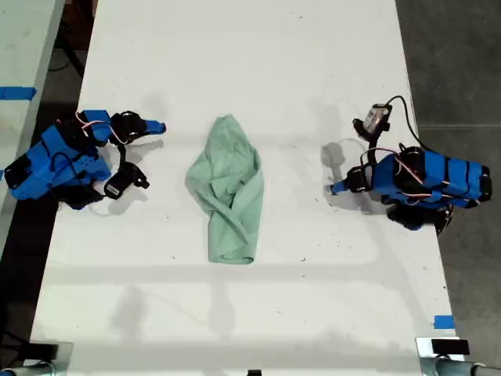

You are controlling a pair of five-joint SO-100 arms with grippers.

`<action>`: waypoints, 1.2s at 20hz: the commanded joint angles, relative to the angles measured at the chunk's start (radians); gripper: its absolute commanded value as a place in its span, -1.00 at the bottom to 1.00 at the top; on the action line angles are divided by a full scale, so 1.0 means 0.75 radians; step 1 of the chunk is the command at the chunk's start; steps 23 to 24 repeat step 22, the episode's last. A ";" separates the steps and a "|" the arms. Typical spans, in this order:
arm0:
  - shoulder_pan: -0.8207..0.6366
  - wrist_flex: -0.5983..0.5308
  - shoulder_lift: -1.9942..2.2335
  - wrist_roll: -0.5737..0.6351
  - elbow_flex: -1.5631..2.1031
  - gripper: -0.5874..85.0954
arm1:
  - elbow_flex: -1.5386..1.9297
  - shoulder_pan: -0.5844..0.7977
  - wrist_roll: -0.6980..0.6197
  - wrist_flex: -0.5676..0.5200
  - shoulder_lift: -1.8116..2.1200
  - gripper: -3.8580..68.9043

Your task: Fold t shirt

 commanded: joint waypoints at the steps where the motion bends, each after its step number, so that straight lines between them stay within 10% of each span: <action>1: 0.057 0.000 0.010 -0.020 0.018 -0.99 | 0.053 0.004 0.012 0.002 0.016 -0.85; 24: 0.080 -0.006 0.010 -0.014 0.022 -0.99 | 0.053 0.010 0.027 0.002 0.016 -0.85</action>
